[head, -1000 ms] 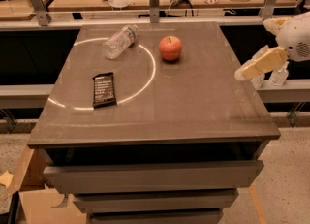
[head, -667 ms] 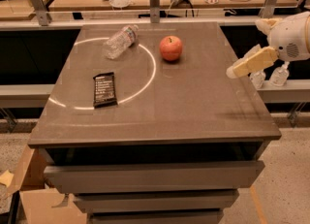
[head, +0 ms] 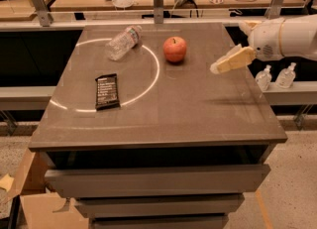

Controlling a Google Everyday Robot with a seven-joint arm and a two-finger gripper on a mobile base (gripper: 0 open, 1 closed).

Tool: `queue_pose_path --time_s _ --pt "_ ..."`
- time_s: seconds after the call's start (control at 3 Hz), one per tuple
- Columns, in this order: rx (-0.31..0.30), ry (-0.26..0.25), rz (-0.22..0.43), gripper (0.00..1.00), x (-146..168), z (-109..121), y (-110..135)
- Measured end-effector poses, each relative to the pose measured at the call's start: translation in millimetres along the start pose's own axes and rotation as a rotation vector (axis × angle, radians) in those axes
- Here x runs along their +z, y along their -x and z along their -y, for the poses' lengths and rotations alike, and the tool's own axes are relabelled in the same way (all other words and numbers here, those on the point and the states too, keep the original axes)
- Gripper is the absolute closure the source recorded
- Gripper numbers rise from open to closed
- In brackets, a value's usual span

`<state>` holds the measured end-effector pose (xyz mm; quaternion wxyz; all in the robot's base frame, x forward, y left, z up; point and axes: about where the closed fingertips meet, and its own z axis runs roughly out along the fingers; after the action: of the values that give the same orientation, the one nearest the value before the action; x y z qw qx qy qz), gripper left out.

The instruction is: Pick apple

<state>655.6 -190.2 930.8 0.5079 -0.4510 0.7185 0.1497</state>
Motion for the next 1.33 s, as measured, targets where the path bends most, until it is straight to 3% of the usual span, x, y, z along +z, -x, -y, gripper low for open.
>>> queue_pose_path --time_s 0.67,1.33 --pt "0.084 0.006 0.052 0.0 70.8 13.4 -0.6" --pt "0.128 0.054 0.095 0.0 138.9 7.0 3.5"
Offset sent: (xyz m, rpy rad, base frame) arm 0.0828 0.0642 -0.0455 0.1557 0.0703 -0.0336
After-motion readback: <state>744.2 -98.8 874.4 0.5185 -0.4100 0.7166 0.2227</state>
